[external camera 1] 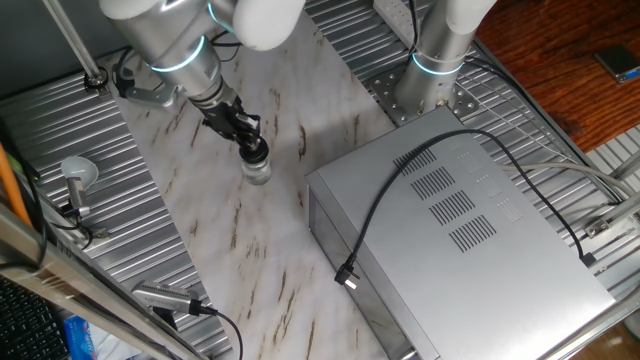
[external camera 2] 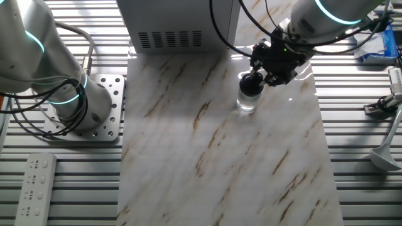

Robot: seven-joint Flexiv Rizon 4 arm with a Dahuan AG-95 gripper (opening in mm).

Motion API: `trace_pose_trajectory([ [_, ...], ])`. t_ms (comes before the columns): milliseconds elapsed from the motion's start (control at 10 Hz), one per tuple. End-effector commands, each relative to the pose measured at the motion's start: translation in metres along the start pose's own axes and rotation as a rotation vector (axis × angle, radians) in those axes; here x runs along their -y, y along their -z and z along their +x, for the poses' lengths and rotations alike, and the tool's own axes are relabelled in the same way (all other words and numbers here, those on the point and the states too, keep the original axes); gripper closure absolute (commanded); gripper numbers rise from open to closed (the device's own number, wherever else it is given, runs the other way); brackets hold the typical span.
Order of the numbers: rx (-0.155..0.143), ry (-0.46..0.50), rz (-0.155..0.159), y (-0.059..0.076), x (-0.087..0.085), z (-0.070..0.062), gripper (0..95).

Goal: Unscrew the lid from the jar

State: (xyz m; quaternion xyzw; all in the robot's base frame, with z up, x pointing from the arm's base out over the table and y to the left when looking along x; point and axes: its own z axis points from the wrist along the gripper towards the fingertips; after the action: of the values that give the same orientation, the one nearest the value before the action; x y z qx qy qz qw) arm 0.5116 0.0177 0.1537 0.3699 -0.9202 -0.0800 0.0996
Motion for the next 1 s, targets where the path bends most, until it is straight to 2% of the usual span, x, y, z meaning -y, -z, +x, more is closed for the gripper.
trace_pose_trajectory([
  [100,0.005,0.013,-0.003,0.0000,-0.0008,0.0010,76.0],
  [300,0.010,0.027,-0.016,0.0000,-0.0008,0.0010,76.0],
  [500,0.017,0.042,-0.056,-0.0001,-0.0008,0.0010,76.0],
  [800,0.031,0.055,-0.074,-0.0004,-0.0007,0.0009,76.0],
  [1000,0.034,0.060,-0.075,-0.0009,-0.0005,0.0009,76.0],
])
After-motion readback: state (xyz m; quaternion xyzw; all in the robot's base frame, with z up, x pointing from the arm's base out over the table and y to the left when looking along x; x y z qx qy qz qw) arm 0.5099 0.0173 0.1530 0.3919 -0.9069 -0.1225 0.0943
